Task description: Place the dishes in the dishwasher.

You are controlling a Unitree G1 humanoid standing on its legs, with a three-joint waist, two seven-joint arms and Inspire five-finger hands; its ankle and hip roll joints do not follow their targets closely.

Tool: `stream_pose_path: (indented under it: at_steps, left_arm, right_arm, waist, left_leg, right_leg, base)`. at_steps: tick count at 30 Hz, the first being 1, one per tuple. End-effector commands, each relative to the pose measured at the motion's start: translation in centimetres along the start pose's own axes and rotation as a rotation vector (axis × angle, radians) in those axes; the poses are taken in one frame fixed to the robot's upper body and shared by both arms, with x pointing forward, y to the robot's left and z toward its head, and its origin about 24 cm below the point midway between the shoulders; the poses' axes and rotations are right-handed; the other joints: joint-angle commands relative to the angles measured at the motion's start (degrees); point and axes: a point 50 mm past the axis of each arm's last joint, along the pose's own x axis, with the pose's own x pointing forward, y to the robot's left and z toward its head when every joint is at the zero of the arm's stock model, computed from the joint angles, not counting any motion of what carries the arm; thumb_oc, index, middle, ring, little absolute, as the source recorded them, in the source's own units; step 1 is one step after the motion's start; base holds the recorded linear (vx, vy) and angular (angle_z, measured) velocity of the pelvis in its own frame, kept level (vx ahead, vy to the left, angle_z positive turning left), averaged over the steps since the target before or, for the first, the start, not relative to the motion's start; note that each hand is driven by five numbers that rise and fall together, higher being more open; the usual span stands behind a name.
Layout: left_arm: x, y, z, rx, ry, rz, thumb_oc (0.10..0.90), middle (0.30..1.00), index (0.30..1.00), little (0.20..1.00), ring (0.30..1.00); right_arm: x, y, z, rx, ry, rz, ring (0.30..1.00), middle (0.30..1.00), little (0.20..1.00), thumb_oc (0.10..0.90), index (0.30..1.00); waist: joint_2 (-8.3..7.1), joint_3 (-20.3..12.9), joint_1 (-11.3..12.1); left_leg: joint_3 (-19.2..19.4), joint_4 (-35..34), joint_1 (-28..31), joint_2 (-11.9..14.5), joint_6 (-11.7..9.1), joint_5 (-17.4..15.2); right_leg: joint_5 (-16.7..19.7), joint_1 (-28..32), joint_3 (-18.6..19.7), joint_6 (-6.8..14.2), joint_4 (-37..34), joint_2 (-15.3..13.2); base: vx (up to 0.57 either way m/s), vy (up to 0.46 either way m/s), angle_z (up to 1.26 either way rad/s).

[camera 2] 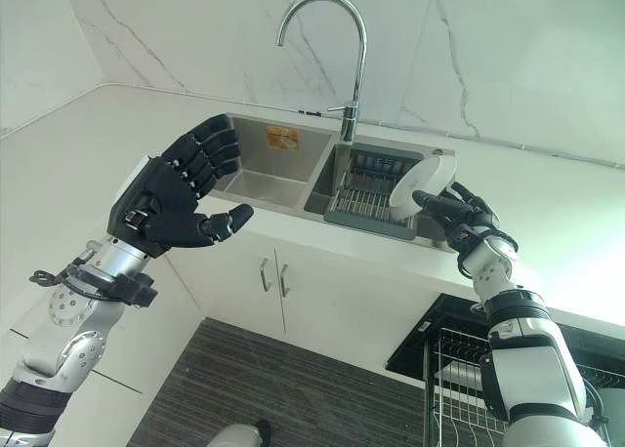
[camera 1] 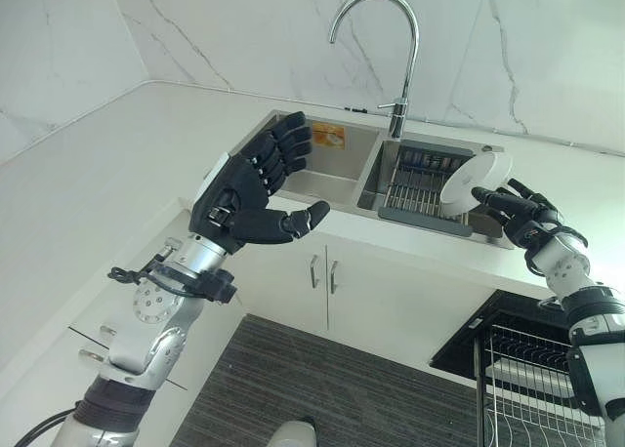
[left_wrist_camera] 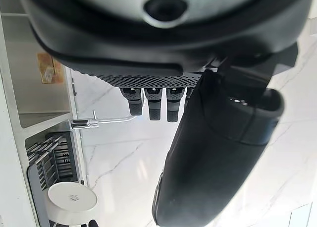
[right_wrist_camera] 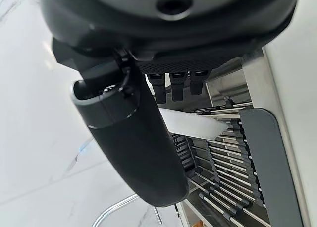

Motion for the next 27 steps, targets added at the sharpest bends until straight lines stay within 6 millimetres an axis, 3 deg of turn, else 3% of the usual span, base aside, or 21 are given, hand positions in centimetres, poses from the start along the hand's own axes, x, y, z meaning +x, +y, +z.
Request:
stream_pose_path:
  at_steps: [1, 27]
  left_arm:
    - [1.1, -0.1, 3.2, 0.017, -0.157, -0.035, 0.800, 0.900, 0.900, 0.900, 0.900]
    - [0.3, 0.0, 2.3, 0.017, -0.090, -0.043, 0.800, 0.900, 0.900, 0.900, 0.900]
  right_arm:
    - [-0.3, 2.4, 7.3, 0.030, -0.232, 0.079, 0.900, 0.900, 0.900, 0.800, 0.900]
    - [-0.3, 0.9, 7.3, 0.042, -0.222, 0.026, 0.900, 0.900, 0.900, 0.800, 0.900]
  waist:
    - [-0.91, -5.7, 0.6]
    - [-0.37, -5.4, 0.9]
  left_leg:
    - [1.9, 4.3, 1.7, 2.4, -3.3, -10.3]
    - [1.2, 4.3, 1.7, 3.2, -3.8, -9.7]
  right_leg:
    - [-7.1, 3.3, 2.0, 2.6, -2.7, 1.2]
    - [-7.6, 3.7, 1.8, 1.9, -2.7, 1.9]
  base:
    - [0.06, -0.021, 0.00]
    - [0.05, -0.034, 0.02]
